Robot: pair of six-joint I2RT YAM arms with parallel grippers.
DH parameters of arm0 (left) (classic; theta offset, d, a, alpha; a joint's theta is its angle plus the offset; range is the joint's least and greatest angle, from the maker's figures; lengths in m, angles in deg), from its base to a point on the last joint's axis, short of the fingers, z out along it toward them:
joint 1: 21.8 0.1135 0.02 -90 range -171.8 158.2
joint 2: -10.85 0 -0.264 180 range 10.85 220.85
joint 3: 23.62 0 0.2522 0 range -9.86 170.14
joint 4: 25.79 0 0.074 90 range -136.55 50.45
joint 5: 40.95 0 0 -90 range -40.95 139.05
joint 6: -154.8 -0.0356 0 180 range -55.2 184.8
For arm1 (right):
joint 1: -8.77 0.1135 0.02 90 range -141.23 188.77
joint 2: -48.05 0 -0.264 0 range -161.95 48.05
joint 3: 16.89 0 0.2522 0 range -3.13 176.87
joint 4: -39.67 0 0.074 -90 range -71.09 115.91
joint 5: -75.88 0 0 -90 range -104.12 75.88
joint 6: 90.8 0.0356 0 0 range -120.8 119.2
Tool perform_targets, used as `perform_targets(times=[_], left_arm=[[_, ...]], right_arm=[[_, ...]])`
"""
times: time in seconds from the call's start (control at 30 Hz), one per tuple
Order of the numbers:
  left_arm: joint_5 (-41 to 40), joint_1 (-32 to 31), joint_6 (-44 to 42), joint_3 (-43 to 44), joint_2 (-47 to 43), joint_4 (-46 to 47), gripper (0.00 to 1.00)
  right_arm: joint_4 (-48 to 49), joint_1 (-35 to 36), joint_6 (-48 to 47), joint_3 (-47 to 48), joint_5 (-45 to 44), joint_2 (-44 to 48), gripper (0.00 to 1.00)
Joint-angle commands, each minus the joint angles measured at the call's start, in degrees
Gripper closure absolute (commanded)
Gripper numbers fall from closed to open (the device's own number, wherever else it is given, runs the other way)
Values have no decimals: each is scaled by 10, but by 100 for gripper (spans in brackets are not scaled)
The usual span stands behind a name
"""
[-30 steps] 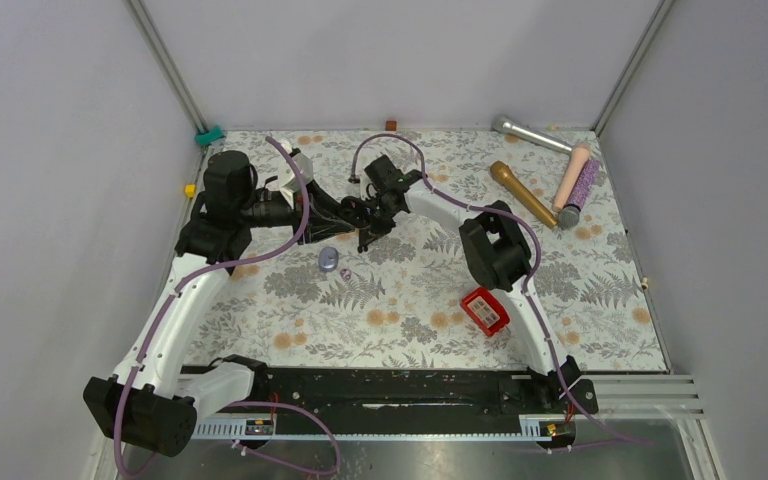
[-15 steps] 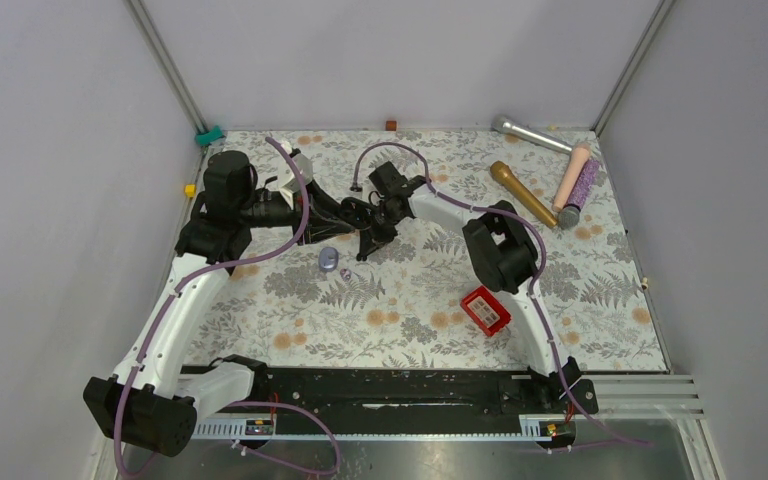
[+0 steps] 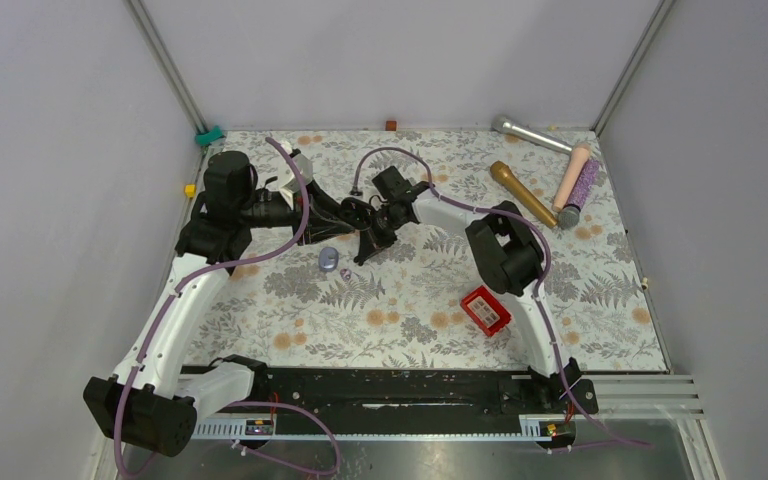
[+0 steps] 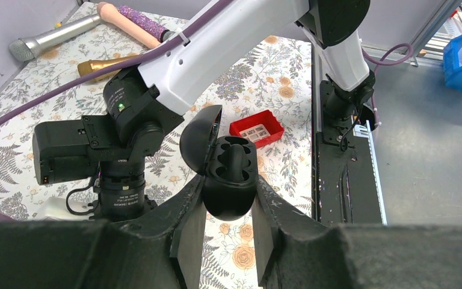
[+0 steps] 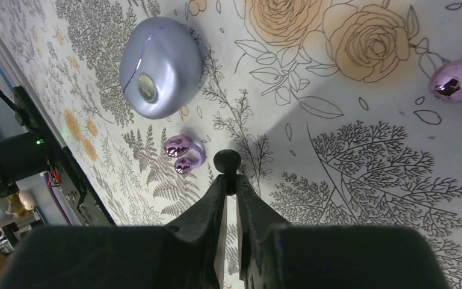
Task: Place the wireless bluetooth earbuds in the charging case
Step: Pick up the right earbud from the center of the board, then insert the right earbud into the right side groove of the charging case.
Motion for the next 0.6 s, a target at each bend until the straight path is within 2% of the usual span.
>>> perform_targets(times=[0.0,0.3,0.57], left_arm=[[21,3,-5,-4,-8,25,100],[27,2,2,-6,-4,29,100],[39,2,10,-20,-15,48,98]], right_arm=[[18,4,-25,-12,22,72,90],[18,-13,-57,-83,-28,221,90],[34,-67,-56,-188,-58,408,90]])
